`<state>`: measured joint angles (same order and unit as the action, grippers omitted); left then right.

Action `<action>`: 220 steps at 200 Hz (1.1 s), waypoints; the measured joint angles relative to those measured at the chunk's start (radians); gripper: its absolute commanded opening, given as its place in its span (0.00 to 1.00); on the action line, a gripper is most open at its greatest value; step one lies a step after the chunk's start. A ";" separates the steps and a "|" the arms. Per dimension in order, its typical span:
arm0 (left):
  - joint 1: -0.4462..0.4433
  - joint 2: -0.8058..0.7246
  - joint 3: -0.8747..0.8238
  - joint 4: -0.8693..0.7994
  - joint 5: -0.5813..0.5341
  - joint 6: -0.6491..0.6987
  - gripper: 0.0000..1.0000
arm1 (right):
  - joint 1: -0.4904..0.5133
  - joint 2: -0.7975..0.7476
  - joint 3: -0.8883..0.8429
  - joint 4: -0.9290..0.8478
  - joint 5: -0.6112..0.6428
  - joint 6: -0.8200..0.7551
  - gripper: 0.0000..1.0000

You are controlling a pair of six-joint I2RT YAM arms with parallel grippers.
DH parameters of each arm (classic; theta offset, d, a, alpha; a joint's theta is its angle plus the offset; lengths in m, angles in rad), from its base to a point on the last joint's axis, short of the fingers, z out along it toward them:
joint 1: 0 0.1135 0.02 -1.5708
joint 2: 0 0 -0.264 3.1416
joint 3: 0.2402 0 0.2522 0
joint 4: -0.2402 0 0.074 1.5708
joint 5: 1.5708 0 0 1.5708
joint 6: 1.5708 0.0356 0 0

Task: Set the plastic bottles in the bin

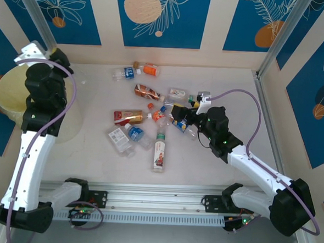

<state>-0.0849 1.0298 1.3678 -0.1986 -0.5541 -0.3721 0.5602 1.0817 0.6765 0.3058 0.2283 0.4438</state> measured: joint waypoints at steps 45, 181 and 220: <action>0.157 0.050 0.025 0.031 -0.117 -0.005 0.00 | 0.000 -0.001 0.000 -0.006 -0.013 0.000 0.98; 0.414 0.172 -0.077 -0.345 -0.118 -0.349 0.04 | -0.003 0.024 0.016 -0.062 -0.068 -0.003 0.98; 0.419 0.244 -0.055 -0.481 -0.150 -0.473 0.01 | -0.003 0.060 0.051 -0.073 -0.082 -0.003 0.98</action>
<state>0.3340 1.2736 1.3125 -0.6796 -0.7036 -0.8448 0.5575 1.1419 0.7277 0.2329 0.1459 0.4408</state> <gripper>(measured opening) 0.425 0.984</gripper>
